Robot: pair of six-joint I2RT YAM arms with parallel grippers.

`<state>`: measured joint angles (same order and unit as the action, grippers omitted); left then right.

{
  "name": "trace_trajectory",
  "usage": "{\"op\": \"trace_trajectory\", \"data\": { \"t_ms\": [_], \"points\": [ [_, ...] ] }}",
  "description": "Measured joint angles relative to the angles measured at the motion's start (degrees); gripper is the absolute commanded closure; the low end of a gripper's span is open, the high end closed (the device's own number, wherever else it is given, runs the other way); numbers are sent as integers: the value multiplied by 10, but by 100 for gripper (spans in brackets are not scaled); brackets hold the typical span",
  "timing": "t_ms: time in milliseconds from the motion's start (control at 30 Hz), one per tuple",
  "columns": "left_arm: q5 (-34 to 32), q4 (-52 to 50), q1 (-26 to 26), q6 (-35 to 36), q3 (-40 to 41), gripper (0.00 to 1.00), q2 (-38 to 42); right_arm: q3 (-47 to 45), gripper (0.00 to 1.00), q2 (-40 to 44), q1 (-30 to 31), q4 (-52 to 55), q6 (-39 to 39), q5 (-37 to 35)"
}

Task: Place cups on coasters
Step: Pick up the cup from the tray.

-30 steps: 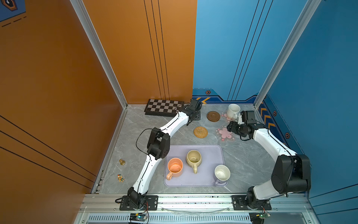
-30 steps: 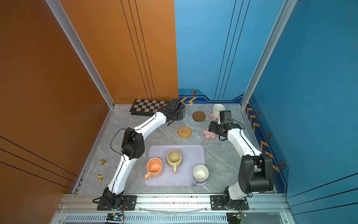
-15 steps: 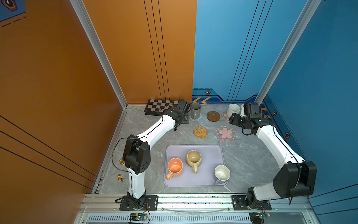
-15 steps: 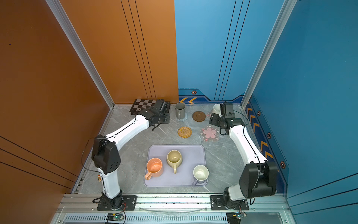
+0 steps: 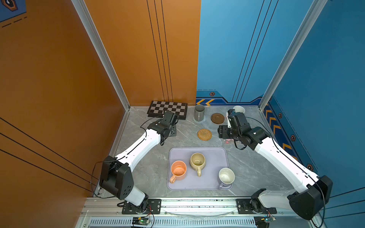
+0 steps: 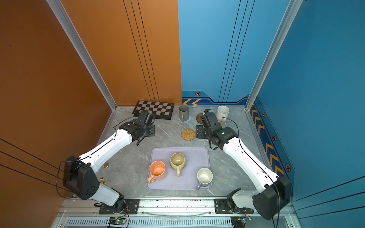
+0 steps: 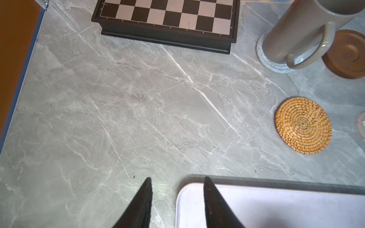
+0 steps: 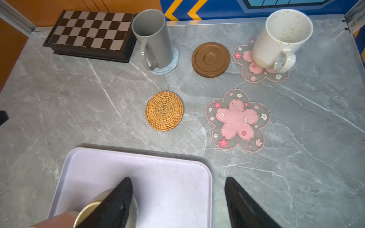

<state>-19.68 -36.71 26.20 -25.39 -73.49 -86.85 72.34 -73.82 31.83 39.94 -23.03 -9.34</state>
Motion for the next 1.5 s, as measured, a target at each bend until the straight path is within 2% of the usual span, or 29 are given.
{"op": "trace_trajectory", "data": {
  "t_ms": [300, 600, 833, 1067, 1500],
  "points": [
    [-9, -4, 1, -28, 67, 58, 61, -71, 24, 54, 135, 35, -61, -49],
    [-26, -20, 16, -61, 98, 55, 95, -87, 25, 43, 271, 47, -122, -64],
    [-40, -26, 16, -90, 128, 55, 147, -112, 25, 7, 355, 47, -167, -63],
    [-39, -36, 16, -98, 134, 55, 151, -144, 28, -47, 388, 21, -187, -42],
    [-37, -40, 16, -99, 154, 55, 160, -157, 29, -121, 390, -49, -216, -33]
  ]
}}
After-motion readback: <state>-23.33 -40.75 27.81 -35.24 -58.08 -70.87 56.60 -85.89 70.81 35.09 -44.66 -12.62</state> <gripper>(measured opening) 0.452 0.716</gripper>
